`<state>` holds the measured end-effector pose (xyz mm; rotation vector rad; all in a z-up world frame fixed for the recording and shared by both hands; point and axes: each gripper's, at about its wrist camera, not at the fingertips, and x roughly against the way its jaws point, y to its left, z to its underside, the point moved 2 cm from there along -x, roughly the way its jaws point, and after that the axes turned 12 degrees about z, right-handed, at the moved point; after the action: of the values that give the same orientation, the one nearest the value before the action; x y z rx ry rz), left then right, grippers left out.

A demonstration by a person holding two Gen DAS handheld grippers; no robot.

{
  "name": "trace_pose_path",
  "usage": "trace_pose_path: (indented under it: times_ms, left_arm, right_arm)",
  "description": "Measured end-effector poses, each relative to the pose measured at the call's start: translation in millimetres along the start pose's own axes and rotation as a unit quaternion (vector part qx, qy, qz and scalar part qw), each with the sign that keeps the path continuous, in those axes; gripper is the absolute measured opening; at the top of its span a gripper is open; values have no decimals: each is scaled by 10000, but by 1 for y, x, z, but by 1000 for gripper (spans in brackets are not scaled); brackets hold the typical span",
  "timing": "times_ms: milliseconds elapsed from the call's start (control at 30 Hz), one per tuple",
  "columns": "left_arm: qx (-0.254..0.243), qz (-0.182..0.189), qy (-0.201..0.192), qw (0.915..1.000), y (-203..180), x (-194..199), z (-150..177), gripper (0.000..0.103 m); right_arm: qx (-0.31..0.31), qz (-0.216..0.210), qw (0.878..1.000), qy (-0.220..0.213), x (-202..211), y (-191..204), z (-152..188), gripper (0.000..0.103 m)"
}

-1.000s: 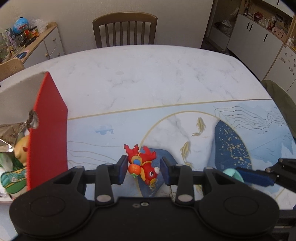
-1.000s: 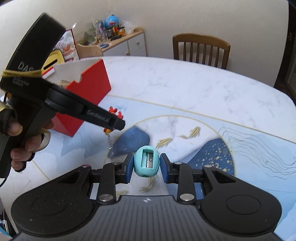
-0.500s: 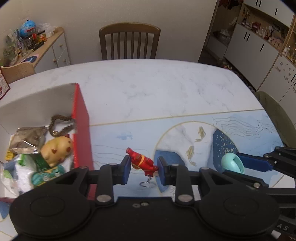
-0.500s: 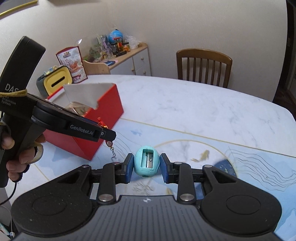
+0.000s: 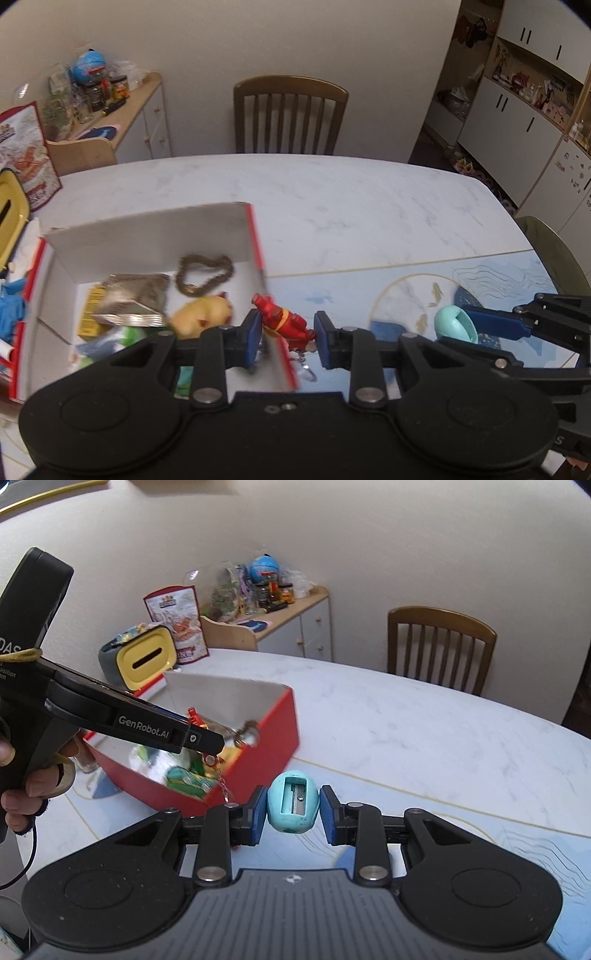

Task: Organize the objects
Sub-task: 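Carry the red fish keychain and teal sharpener keychain into the red box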

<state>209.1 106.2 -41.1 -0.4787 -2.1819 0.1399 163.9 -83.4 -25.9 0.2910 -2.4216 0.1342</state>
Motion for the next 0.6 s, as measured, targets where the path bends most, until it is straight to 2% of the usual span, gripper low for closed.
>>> trace_pose_path:
  times_ms: [600]
  left_arm:
    - [210, -297, -177, 9992, 109, 38, -15, 29]
  right_arm:
    - [175, -176, 9997, -81, -53, 86, -52, 30]
